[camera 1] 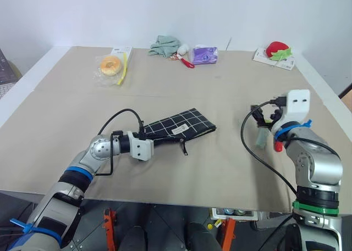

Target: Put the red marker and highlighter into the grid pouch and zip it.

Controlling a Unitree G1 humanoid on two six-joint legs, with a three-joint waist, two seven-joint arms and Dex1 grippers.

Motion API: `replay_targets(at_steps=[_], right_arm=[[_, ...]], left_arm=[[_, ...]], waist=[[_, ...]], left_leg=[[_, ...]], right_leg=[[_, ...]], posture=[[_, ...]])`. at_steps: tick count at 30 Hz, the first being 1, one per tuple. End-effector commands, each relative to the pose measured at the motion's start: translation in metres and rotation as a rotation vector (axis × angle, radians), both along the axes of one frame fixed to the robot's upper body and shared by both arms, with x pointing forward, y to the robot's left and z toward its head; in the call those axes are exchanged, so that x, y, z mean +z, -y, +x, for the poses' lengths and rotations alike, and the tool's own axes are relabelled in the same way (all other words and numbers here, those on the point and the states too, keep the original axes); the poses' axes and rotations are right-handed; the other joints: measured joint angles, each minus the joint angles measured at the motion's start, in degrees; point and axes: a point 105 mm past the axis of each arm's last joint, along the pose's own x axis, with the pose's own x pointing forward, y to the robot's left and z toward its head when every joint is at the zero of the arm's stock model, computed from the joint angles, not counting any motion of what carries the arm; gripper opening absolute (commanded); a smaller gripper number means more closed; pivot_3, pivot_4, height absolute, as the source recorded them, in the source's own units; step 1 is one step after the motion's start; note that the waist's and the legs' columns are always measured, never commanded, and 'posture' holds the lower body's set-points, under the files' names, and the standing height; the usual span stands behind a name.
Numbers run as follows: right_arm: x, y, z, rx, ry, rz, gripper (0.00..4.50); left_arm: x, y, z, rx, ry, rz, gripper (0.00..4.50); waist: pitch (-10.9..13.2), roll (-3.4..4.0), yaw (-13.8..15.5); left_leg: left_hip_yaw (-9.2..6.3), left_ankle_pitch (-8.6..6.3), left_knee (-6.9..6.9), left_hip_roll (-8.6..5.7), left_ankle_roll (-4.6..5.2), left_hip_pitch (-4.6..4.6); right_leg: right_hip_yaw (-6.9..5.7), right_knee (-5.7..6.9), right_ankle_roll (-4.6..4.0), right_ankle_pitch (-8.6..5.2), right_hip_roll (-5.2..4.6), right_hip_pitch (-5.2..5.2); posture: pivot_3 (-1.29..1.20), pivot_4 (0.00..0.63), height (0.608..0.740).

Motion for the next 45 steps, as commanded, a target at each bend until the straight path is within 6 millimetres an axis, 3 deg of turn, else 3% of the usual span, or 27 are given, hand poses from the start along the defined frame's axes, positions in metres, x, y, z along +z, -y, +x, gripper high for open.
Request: replay_targets(at_steps=[1,8,20,31,34,40,41,43,45], right_arm=[[0.003,0.024,-0.007,-0.121,-0.01,-0.016,4.46],[0.001,0.039,-0.016,-0.193,-0.023,0.026,4.46],[-0.025,0.052,-0.035,-0.273,-0.152,0.025,4.46],[-0.056,0.035,-0.037,-0.183,-0.332,0.066,4.46],[-0.061,0.037,-0.039,-0.205,-0.359,0.072,3.6],[-0.058,0.043,-0.039,-0.226,-0.351,0.057,0.8],[-0.057,0.044,-0.038,-0.228,-0.344,0.054,0.54],[-0.039,0.052,-0.034,-0.251,-0.243,0.035,0.54],[0.003,0.051,-0.024,-0.172,-0.055,-0.059,0.54]], left_arm=[[-0.002,0.0,-0.001,-0.006,-0.011,0.011,0.0],[-0.006,0.001,-0.003,-0.012,-0.019,0.013,0.0],[-0.008,0.005,-0.005,-0.026,-0.026,0.01,0.0],[-0.007,0.006,-0.005,-0.025,-0.024,0.006,0.0],[-0.007,0.005,-0.005,-0.023,-0.024,0.004,0.0],[-0.007,0.005,-0.005,-0.022,-0.023,0.002,0.0],[-0.007,0.005,-0.005,-0.022,-0.022,0.002,0.0],[-0.006,0.006,-0.005,-0.021,-0.021,0.0,0.0],[-0.005,0.006,-0.004,-0.022,-0.02,-0.003,0.0]], waist=[[0.02,0.03,0.0],[0.03,0.1,-0.01],[0.01,0.18,-0.01],[0.0,0.18,-0.02],[0.0,0.17,-0.02],[-0.01,0.16,0.07],[-0.01,0.16,0.07],[-0.01,0.16,0.06],[0.03,0.24,0.03]], left_leg=[[0.0,0.0,0.0,0.0,0.0,0.0],[0.0,0.0,0.01,0.0,0.0,0.0],[0.0,-0.01,0.02,-0.02,0.02,0.0],[-0.01,-0.01,0.04,-0.02,0.03,0.02],[-0.01,-0.01,0.05,-0.01,0.03,0.03],[-0.01,-0.01,0.08,-0.02,0.03,0.01],[-0.01,-0.01,0.08,-0.02,0.03,0.01],[-0.01,-0.01,0.09,-0.02,0.03,0.02],[-0.01,-0.01,0.11,-0.03,0.03,0.01]], right_leg=[[0.0,0.0,0.0,0.0,0.0,0.0],[0.0,0.0,0.0,0.0,0.0,0.01],[0.01,0.0,0.03,-0.03,-0.01,0.03],[0.01,0.02,0.02,-0.02,0.0,0.05],[0.0,0.02,0.02,-0.02,0.0,0.06],[0.0,0.01,0.05,-0.04,-0.02,0.09],[0.0,0.01,0.05,-0.04,-0.02,0.09],[0.0,0.01,0.04,-0.03,-0.01,0.09],[0.01,0.01,0.04,-0.03,-0.02,0.09]], posture=[[0.0,0.15,0.734],[0.0,0.15,0.734],[0.0,0.15,0.734],[0.0,0.15,0.734],[0.0,0.15,0.734],[0.0,0.15,0.734],[0.0,0.15,0.734],[0.0,0.15,0.734],[0.0,0.15,0.734]])
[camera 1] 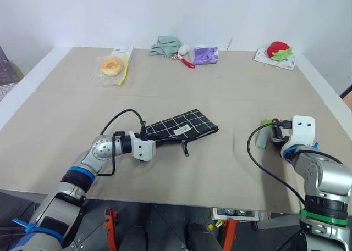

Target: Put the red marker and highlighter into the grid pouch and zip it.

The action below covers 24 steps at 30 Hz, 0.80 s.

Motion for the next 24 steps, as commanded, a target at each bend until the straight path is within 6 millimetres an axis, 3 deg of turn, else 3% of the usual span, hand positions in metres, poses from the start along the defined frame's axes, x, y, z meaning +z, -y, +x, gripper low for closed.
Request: replay_targets(at_steps=[1,2,5,8,14,24], right_arm=[[0.078,-0.005,0.013,0.196,0.308,-0.221,0.54],[0.096,-0.033,0.012,0.395,0.381,-0.287,0.54],[0.1,-0.093,-0.013,0.842,0.4,-0.272,0.54],[0.084,-0.116,-0.037,1.083,0.27,-0.238,0.54],[0.047,-0.123,-0.049,1.28,-0.008,-0.442,0.54],[0.036,-0.116,-0.03,1.282,-0.062,-0.566,0.54]], left_arm=[[-0.004,0.002,-0.003,-0.009,-0.012,0.002,0.0],[-0.003,0.002,-0.003,-0.01,-0.012,0.001,0.0],[-0.003,0.002,-0.002,-0.012,-0.013,0.001,0.0],[-0.001,0.002,-0.001,-0.008,-0.013,-0.01,0.0],[0.011,0.006,0.0,-0.009,-0.014,-0.06,0.0],[0.021,0.011,-0.003,-0.021,-0.015,-0.096,0.0]], waist=[[0.13,0.25,-0.03],[0.14,0.42,-0.07],[0.1,0.46,-0.14],[0.11,0.31,-0.06],[0.22,0.18,-0.07],[0.3,0.04,-0.03]], left_leg=[[0.01,0.0,0.01,-0.02,0.0,-0.02],[0.04,0.0,0.02,-0.06,0.0,-0.03],[0.09,-0.1,-0.02,-0.04,0.18,0.07],[-0.06,-0.15,-0.01,0.07,0.27,0.1],[0.03,-0.15,0.53,-0.09,0.26,-0.14],[0.02,-0.13,0.55,-0.03,0.23,-0.13]], right_leg=[[0.02,0.0,0.01,0.01,-0.01,-0.02],[0.06,-0.01,0.04,0.01,-0.04,-0.03],[0.1,0.0,0.12,-0.05,-0.01,0.01],[-0.03,0.0,0.06,-0.08,0.13,0.09],[0.04,0.0,0.15,0.0,-0.08,0.07],[0.04,0.02,0.13,0.1,0.0,0.03]], posture=[[0.0,0.15,0.734],[0.0,0.15,0.734],[0.0,0.15,0.734],[0.0,0.15,0.734],[0.0,0.15,0.734],[0.0,0.15,0.734]])
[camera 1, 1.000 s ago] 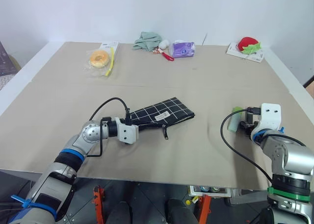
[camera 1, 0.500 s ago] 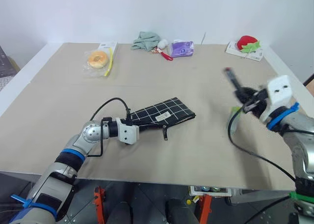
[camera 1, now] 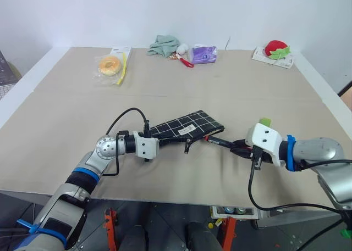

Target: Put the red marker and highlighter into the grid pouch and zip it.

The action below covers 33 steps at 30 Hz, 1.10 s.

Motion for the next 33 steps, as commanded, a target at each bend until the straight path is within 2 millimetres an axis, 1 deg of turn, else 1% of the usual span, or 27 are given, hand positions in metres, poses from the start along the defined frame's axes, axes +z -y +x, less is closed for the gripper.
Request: replay_targets(at_steps=[1,7,11,14,18,23,25,28,30,33], right_arm=[[0.008,0.002,0.008,0.004,0.062,-0.039,0.54],[0.015,0.003,0.014,0.001,0.101,-0.032,0.54],[0.015,0.002,0.012,0.013,0.081,-0.027,0.54],[0.022,-0.003,0.008,0.023,0.079,0.028,0.54],[0.026,-0.003,0.01,0.016,0.09,0.037,0.54],[0.021,-0.006,0.008,0.037,0.058,0.033,0.54],[0.022,-0.005,0.011,0.025,0.076,0.03,0.54],[0.019,-0.002,0.017,0.017,0.109,-0.028,0.54],[0.015,-0.008,0.023,0.04,0.142,-0.076,0.54],[0.014,-0.032,0.026,0.126,0.178,-0.096,0.54]], left_arm=[[0.014,-0.001,-0.001,-0.002,0.037,-0.035,0.0],[0.015,0.0,-0.002,-0.008,0.041,-0.034,0.0],[0.014,0.001,-0.003,-0.011,0.041,-0.028,0.0],[0.013,0.0,-0.002,-0.008,0.042,-0.021,0.0],[0.01,-0.001,-0.002,-0.007,0.041,-0.008,0.0],[0.009,-0.001,-0.002,-0.008,0.041,-0.005,0.0],[0.009,-0.001,-0.002,-0.008,0.042,-0.006,0.0],[0.01,0.0,-0.003,-0.009,0.043,-0.01,0.0],[0.011,0.002,-0.003,-0.014,0.043,-0.017,0.0],[0.015,0.007,-0.005,-0.028,0.045,-0.031,0.0]], waist=[[0.0,0.0,0.01],[0.01,-0.01,0.01],[0.01,-0.01,0.0],[0.01,-0.01,0.0],[0.01,-0.01,0.02],[0.01,-0.01,0.01],[0.01,-0.01,0.01],[0.01,-0.01,-0.02],[0.01,-0.01,-0.02],[0.01,-0.02,-0.09]], left_leg=[[0.0,0.0,-0.01,0.0,0.0,0.0],[0.0,-0.01,-0.01,0.0,0.01,-0.02],[0.0,-0.01,0.0,0.0,0.01,-0.01],[0.0,-0.01,0.0,0.0,0.01,-0.01],[0.0,-0.01,0.0,0.0,0.01,-0.01],[0.0,-0.01,0.01,0.0,0.01,-0.01],[0.0,-0.01,0.01,0.0,0.01,-0.01],[0.0,-0.01,0.01,0.0,0.01,-0.01],[0.0,-0.01,0.02,0.0,0.01,0.0],[0.0,-0.01,0.02,0.01,0.01,0.03]], right_leg=[[0.0,0.0,0.01,-0.01,0.0,0.0],[0.0,0.0,0.01,-0.02,0.0,-0.01],[0.0,0.0,-0.01,-0.01,0.0,0.0],[0.0,0.01,-0.01,-0.01,0.0,0.0],[0.0,0.01,-0.01,-0.01,0.0,0.0],[0.0,0.02,-0.02,0.0,0.0,0.0],[0.0,0.02,-0.01,0.0,0.0,0.0],[0.0,0.02,-0.02,0.0,0.0,0.0],[0.0,0.03,-0.03,0.01,0.0,0.0],[0.0,0.05,-0.06,0.03,0.02,-0.01]], posture=[[0.0,0.15,0.734],[0.0,0.15,0.734],[0.0,0.15,0.734],[0.0,0.15,0.734],[0.0,0.15,0.734],[0.0,0.15,0.734],[0.0,0.15,0.734],[0.0,0.15,0.734],[0.0,0.15,0.734],[0.0,0.15,0.734]])
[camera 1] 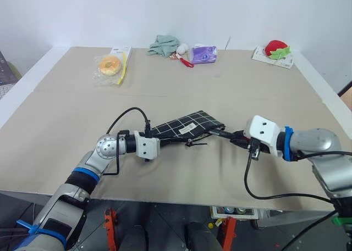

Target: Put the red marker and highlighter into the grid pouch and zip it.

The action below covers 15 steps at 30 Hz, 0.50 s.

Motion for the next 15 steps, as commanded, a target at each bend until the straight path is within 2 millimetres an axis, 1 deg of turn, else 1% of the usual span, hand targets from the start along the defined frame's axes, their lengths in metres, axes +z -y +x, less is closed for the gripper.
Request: replay_targets(at_steps=[1,6,9,15], right_arm=[[0.008,-0.03,0.001,0.123,0.077,-0.051,0.54],[0.005,-0.058,-0.004,0.278,0.101,-0.15,0.54],[0.011,-0.072,-0.006,0.36,0.143,-0.169,0.54],[0.023,-0.079,-0.005,0.427,0.204,-0.199,0.54]], left_arm=[[0.015,0.005,-0.003,-0.022,0.041,-0.043,0.0],[0.021,0.009,-0.003,-0.035,0.036,-0.063,0.0],[0.029,0.014,-0.006,-0.055,0.014,-0.1,0.0],[0.033,0.018,-0.012,-0.078,-0.051,-0.125,0.0]], waist=[[0.0,0.0,0.01],[0.01,0.0,0.09],[0.01,-0.01,0.09],[0.01,0.0,0.09]], left_leg=[[0.0,0.0,0.0,0.01,0.0,0.0],[-0.01,0.0,0.0,0.0,-0.01,-0.04],[-0.01,0.0,0.0,0.0,-0.01,-0.04],[-0.02,0.0,0.01,0.01,0.0,-0.03]], right_leg=[[0.0,0.02,0.0,0.0,0.01,-0.01],[0.0,0.04,0.02,-0.02,0.0,-0.03],[0.0,0.04,0.01,-0.02,0.0,-0.03],[-0.02,0.04,0.0,-0.01,0.0,-0.03]], posture=[[0.0,0.15,0.734],[0.0,0.15,0.734],[0.0,0.15,0.734],[0.0,0.15,0.734]])
